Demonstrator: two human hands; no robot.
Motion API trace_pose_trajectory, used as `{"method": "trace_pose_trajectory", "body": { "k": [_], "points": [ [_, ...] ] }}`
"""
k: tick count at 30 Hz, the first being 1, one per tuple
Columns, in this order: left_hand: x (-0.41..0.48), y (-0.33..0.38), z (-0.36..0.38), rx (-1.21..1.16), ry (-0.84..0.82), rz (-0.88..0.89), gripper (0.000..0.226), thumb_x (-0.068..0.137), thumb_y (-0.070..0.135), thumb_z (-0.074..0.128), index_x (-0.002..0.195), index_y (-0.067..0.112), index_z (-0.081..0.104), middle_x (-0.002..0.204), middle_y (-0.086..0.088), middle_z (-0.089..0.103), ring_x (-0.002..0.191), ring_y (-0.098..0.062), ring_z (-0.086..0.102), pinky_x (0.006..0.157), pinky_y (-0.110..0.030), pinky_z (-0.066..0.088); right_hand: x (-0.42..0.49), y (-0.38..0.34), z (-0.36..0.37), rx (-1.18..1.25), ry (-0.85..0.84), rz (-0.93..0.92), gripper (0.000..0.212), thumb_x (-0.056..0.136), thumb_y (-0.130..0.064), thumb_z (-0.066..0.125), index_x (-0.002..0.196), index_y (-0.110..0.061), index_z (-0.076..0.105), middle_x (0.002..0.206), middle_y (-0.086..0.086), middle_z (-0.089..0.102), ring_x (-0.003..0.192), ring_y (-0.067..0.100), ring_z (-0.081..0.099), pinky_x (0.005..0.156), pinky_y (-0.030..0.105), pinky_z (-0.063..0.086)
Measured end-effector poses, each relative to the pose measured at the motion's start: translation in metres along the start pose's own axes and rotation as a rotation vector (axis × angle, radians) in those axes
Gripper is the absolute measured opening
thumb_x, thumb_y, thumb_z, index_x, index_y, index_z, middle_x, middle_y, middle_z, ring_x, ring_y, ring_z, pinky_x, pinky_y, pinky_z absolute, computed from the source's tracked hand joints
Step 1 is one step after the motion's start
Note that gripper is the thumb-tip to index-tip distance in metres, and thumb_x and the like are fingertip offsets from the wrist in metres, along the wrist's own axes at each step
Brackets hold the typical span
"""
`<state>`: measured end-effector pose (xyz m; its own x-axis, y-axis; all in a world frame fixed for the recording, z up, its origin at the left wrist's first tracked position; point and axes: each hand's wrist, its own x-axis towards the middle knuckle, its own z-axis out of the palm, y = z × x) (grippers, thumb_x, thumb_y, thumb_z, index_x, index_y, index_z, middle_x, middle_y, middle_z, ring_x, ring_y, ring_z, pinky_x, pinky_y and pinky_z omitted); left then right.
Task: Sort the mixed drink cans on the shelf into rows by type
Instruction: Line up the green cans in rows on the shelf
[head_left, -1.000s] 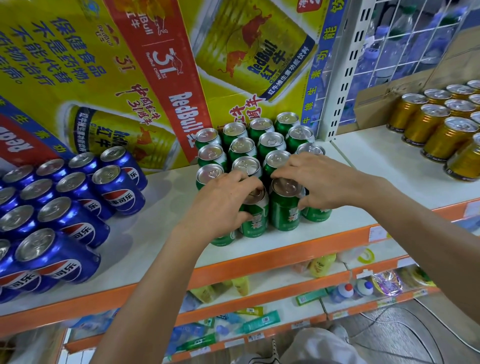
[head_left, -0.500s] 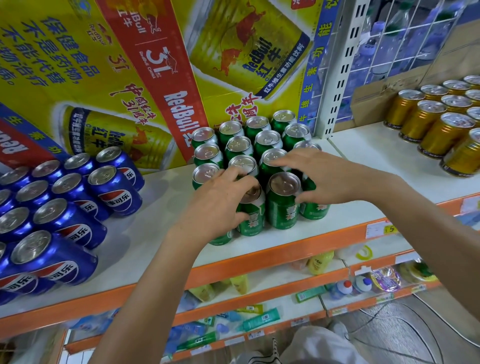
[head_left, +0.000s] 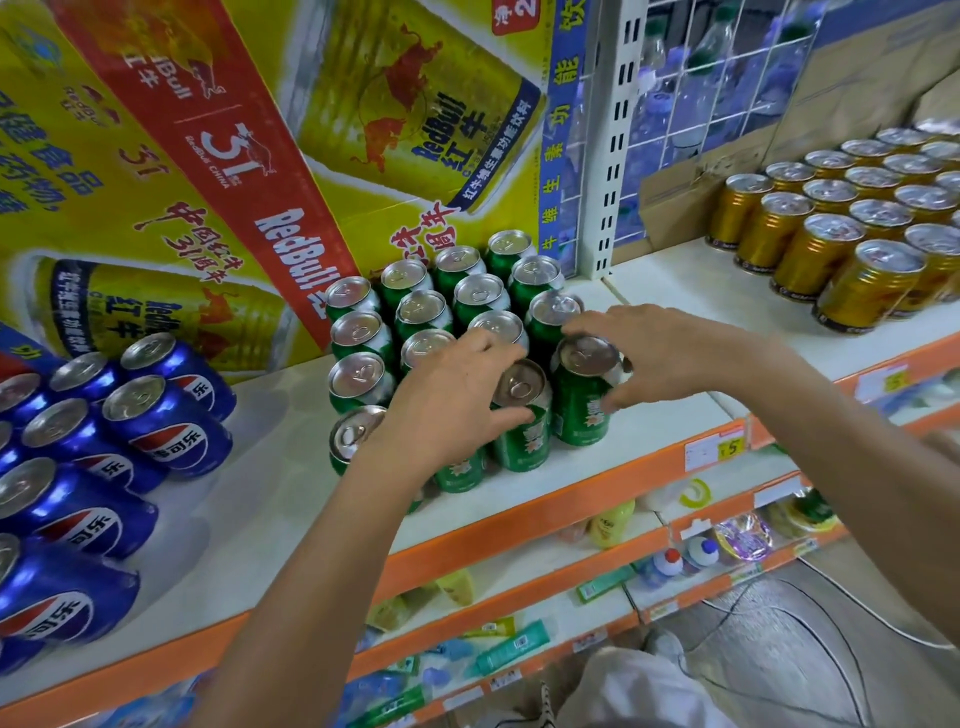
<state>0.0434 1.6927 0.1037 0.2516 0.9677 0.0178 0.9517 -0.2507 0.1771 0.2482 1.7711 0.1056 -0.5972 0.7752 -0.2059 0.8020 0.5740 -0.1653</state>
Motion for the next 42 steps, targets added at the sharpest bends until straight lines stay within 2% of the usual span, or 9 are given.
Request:
{"method": "trace_pose_trajectory", "body": {
  "k": [6,15,17,20,24,29,32,35,42],
  "points": [
    [0.003,0.000,-0.001,-0.065,-0.016,-0.018,0.063,0.082,0.047,0.067,0.138,0.027,0.045,0.134,0.005,0.040,0.121,-0.015,0.042,0.101,-0.032,0.036,-0.003,0.004,0.017,0.123,0.043,-0.033,0.084,0.077,-0.029,0.076,0.140,-0.032,0.021,0.115,0.009,0.049,0.087,0.024,0.048,0.078,0.034,0.040],
    [0.002,-0.001,0.002,-0.082,0.002,-0.009,0.063,0.083,0.046,0.066,0.138,0.027,0.045,0.135,0.005,0.039,0.122,-0.015,0.042,0.100,-0.032,0.036,-0.003,0.006,0.022,0.138,0.064,-0.041,0.085,0.080,-0.024,0.073,0.143,-0.034,0.018,0.116,0.009,0.047,0.085,0.021,0.044,0.081,0.034,0.040],
    [-0.003,-0.004,0.001,-0.112,0.027,-0.003,0.062,0.083,0.046,0.066,0.138,0.027,0.045,0.136,0.004,0.038,0.122,-0.015,0.043,0.101,-0.031,0.036,-0.005,0.006,0.023,0.141,0.068,-0.034,0.086,0.080,-0.025,0.073,0.144,-0.034,0.016,0.120,0.009,0.046,0.088,0.021,0.046,0.083,0.035,0.041],
    [-0.019,-0.014,-0.005,-0.173,0.109,-0.024,0.057,0.086,0.046,0.062,0.137,0.028,0.047,0.137,0.006,0.040,0.123,-0.010,0.040,0.099,-0.023,0.032,-0.009,0.004,0.020,0.123,0.086,-0.012,0.090,0.079,-0.032,0.074,0.146,-0.035,0.015,0.130,0.005,0.041,0.110,0.025,0.051,0.093,0.039,0.044],
    [-0.052,-0.042,-0.012,-0.172,0.193,-0.134,0.046,0.087,0.040,0.062,0.130,0.026,0.055,0.130,0.006,0.048,0.112,-0.004,0.043,0.089,-0.012,0.025,-0.012,-0.004,0.010,0.009,0.169,-0.010,0.085,0.078,-0.039,0.073,0.146,-0.031,0.023,0.137,0.004,0.037,0.123,0.027,0.043,0.098,0.044,0.042],
    [-0.088,-0.065,-0.006,-0.167,0.175,-0.233,0.063,0.077,0.061,0.056,0.125,0.021,0.061,0.127,-0.002,0.055,0.119,-0.016,0.047,0.094,-0.019,0.028,-0.007,-0.029,0.004,-0.036,0.226,-0.104,0.070,0.083,-0.043,0.066,0.143,-0.028,0.034,0.140,0.004,0.038,0.128,0.025,0.037,0.104,0.042,0.036],
    [-0.098,-0.064,-0.004,-0.210,0.134,-0.280,0.061,0.076,0.045,0.074,0.130,0.025,0.055,0.139,0.003,0.043,0.127,-0.014,0.040,0.099,-0.018,0.026,-0.002,-0.048,0.008,-0.040,0.226,-0.194,0.068,0.082,-0.042,0.067,0.141,-0.025,0.038,0.136,0.004,0.042,0.128,0.022,0.035,0.104,0.036,0.034],
    [-0.100,-0.064,-0.002,-0.205,0.134,-0.300,0.059,0.078,0.029,0.076,0.132,0.028,0.053,0.141,0.004,0.041,0.125,-0.014,0.041,0.093,-0.013,0.023,0.000,-0.061,0.015,-0.076,0.182,-0.213,0.071,0.081,-0.045,0.068,0.142,-0.027,0.035,0.138,0.000,0.039,0.127,0.021,0.036,0.102,0.038,0.036],
    [-0.100,-0.059,0.006,-0.168,0.244,-0.340,0.055,0.077,0.033,0.076,0.129,0.029,0.057,0.132,0.007,0.051,0.112,-0.015,0.051,0.080,-0.015,0.027,0.000,-0.066,0.017,-0.110,0.172,-0.190,0.069,0.083,-0.042,0.066,0.142,-0.030,0.032,0.139,-0.002,0.037,0.127,0.022,0.036,0.100,0.040,0.038]
  ]
}}
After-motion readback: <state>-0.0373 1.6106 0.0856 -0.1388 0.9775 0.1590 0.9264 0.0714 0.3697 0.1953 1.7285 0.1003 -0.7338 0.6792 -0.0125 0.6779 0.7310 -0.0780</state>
